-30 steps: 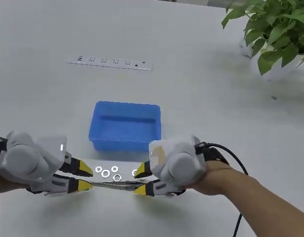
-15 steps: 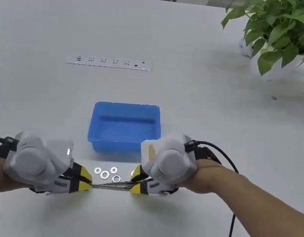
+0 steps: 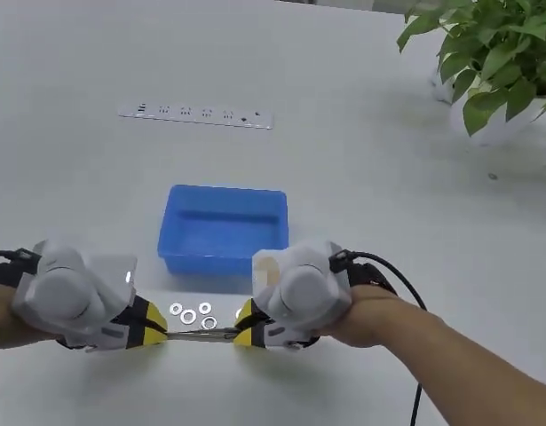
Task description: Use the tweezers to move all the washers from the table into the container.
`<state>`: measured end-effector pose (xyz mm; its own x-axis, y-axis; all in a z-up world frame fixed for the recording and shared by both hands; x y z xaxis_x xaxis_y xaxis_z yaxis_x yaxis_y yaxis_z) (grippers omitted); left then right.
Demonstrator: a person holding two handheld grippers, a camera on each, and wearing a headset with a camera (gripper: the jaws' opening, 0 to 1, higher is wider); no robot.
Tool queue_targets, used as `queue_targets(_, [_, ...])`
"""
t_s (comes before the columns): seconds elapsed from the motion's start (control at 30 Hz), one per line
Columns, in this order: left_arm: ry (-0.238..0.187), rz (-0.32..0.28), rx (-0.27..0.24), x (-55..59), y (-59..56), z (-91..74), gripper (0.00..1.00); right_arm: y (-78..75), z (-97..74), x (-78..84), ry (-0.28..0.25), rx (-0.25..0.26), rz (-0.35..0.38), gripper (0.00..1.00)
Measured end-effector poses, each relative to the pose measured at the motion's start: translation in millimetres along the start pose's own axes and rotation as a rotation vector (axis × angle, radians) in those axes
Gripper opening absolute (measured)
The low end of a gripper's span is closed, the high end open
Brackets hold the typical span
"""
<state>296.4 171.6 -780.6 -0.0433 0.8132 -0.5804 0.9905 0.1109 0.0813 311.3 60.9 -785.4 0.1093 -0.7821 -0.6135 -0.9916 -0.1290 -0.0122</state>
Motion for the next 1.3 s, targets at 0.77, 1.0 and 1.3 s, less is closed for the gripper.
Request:
queue_targets(0.77, [-0.024, 0.025, -0.041, -24.3, 1.4, -27.2, 0.05, 1.3, -13.5, -5.9, -0.016, 0.048, 0.013, 0.07])
queue_targets(1.0, [-0.047, 0.034, -0.057, -37.3, 1.9, -40.9, 0.05, 1.7, -18.8, -10.0, -0.043, 0.069, 0.017, 0.07])
queue_targets(1.3, [-0.067, 0.043, -0.078, -47.8, 3.6, -53.1, 0.05, 4.1, -22.5, -13.7, -0.092, 0.093, 0.041, 0.07])
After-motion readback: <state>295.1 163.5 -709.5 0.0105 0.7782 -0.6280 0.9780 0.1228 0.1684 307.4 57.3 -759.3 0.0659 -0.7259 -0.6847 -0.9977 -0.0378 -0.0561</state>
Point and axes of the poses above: the centre of the closed fingertips' face, and the gripper's own axes: z roughly forward along the fingers, y roughly to its left, x roughly out of its underside, the point moved 4 cm from there along -z, roughly backward along the fingers, and after that the axes turned 2 degrees about z, right-handed, at the moved point
